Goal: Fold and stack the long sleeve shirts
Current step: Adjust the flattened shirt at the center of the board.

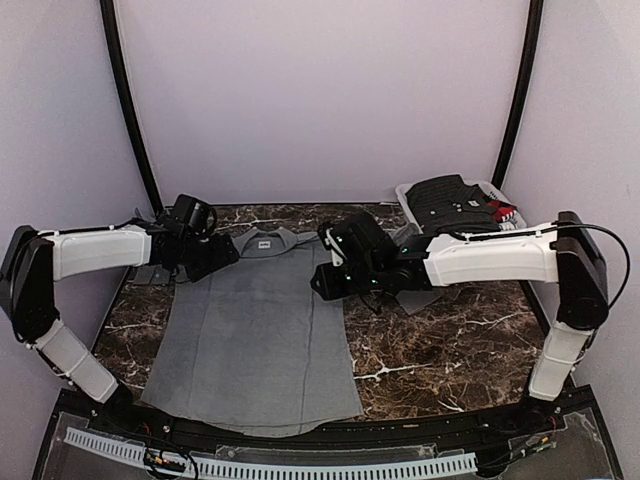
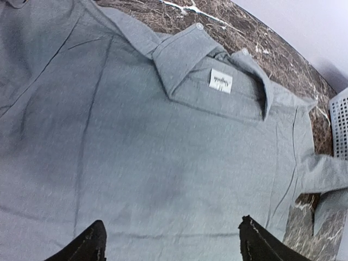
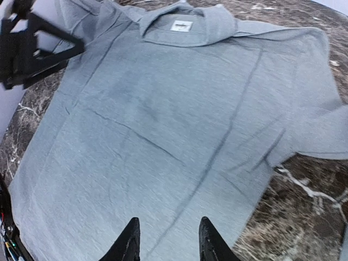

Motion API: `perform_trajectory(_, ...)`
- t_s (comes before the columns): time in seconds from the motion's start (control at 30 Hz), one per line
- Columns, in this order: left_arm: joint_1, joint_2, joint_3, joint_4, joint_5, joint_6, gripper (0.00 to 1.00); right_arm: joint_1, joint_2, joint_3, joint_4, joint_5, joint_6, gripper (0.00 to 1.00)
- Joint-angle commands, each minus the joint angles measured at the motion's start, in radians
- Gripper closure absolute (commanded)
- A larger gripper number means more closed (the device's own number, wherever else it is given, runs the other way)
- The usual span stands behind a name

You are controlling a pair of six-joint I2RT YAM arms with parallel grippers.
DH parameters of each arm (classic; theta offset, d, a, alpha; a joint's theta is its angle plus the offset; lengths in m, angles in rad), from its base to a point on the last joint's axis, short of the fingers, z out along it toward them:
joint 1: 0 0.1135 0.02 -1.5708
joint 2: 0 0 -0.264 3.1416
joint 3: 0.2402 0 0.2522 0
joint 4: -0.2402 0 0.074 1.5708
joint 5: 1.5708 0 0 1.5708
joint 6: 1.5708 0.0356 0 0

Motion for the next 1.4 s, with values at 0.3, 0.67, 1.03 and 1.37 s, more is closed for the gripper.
perform_trajectory(0.3,0.117,0.446,0.363,0.146,0.138,0.088,0.37,0.004,0.226,0.124,0.114,-0.175,-0.084,0.69)
perform_trajectory(0.67,0.136,0.587,0.452,0.190,0.159,0.032,0.24,0.044,0.259,0.059,0.128,-0.187,-0.121,0.69)
perform_trajectory(1.03,0.142,0.662,0.507,0.322,0.232,-0.065,0.20,0.084,0.288,0.027,0.100,-0.170,-0.134,0.69)
perform_trajectory(1.37,0.199,0.823,0.746,0.432,0.314,-0.171,0.20,0.096,0.291,0.012,0.065,-0.157,-0.123,0.70)
